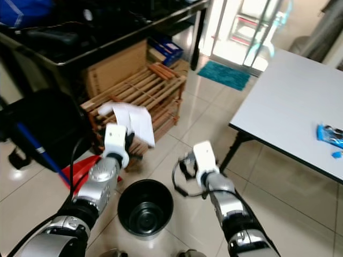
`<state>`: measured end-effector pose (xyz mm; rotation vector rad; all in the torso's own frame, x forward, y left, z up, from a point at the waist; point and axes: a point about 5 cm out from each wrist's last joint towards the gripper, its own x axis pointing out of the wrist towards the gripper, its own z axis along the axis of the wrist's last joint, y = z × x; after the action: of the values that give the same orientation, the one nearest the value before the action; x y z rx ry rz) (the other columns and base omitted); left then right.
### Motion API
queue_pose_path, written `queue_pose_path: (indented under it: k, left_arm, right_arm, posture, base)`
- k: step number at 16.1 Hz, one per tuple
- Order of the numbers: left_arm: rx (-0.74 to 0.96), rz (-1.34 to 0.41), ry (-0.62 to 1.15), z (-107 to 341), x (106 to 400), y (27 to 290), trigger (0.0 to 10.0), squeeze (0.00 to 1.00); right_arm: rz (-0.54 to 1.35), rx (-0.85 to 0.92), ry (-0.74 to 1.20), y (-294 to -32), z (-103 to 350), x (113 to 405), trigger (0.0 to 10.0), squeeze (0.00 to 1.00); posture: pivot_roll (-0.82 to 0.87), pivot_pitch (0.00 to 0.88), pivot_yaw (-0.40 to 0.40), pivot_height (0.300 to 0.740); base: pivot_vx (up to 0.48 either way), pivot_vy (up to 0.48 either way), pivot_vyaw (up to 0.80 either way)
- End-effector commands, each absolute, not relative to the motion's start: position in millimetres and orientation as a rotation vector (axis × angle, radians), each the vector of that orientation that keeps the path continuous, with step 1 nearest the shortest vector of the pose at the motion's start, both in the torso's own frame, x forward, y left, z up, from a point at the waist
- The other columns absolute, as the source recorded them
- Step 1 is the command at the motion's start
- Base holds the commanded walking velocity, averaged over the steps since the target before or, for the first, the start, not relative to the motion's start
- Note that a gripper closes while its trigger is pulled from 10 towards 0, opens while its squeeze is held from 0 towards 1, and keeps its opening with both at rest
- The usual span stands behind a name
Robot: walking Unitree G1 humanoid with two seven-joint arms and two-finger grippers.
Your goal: Picking trash to rubbish bin
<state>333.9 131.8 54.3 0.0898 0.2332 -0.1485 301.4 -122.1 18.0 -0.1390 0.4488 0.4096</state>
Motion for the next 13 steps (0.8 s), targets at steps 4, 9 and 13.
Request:
queue_pose_path:
  k: [4,9,13]
  left_arm:
    - [0.13,-0.223,0.42,17,312,126,10.0,0.0]
    - [0.132,-0.259,0.632,-29,269,121,10.0,0.0]
    - [0.148,-0.205,0.699,-44,251,127,10.0,0.0]
  right_arm:
    - [0.495,-0.128,0.584,-126,0,285,10.0,0.0]
    - [0.558,-0.108,0.614,-120,-3,269,10.0,0.0]
    - [0.615,-0.068,0.616,-113,2,259,10.0,0.0]
  posture:
    - [-0.09,0.115,-0.101,0.74]
    - [-0.13,0.182,-0.129,0.74]
    - [-0.15,0.21,-0.142,0.74]
  base:
    - [0.0,0.0,0.0]
    - [0.0,0.0,0.0]
    - [0.0,0.0,0.0]
